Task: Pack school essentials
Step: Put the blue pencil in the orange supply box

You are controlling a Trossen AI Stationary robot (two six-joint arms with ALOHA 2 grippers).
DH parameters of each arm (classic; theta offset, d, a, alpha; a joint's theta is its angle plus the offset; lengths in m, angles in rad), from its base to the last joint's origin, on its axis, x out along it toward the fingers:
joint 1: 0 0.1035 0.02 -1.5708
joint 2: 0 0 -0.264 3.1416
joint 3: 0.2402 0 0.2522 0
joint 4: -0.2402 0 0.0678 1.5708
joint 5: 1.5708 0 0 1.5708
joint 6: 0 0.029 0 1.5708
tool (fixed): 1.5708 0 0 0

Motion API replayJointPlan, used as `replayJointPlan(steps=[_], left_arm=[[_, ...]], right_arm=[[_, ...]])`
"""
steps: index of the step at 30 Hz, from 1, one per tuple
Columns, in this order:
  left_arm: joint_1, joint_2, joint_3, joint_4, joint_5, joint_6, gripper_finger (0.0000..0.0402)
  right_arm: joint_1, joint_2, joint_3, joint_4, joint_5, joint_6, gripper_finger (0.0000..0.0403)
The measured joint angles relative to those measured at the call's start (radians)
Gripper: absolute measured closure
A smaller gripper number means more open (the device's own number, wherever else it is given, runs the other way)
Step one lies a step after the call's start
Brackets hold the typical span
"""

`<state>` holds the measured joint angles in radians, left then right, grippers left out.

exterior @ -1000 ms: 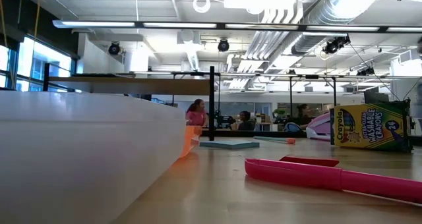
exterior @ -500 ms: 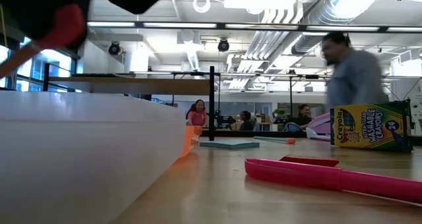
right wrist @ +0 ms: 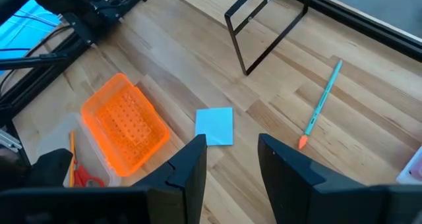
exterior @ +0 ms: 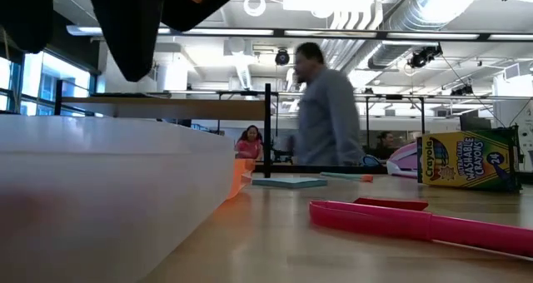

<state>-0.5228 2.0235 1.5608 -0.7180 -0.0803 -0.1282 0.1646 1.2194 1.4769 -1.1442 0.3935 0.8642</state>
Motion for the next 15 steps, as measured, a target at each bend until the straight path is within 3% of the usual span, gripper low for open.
replayJointPlan(steps=[6,15], left_arm=[[0.010,-0.033,0.000,-0.039,-0.018,0.007,0.0260],[0.117,-0.151,0.000,-0.144,-0.097,0.090,0.0270]], right_arm=[[0.000,0.000,0.000,-0.036,0.000,0.000,0.0274],[0.000,0.000,0.000,-0.052,0.002,-0.009,0.0274]])
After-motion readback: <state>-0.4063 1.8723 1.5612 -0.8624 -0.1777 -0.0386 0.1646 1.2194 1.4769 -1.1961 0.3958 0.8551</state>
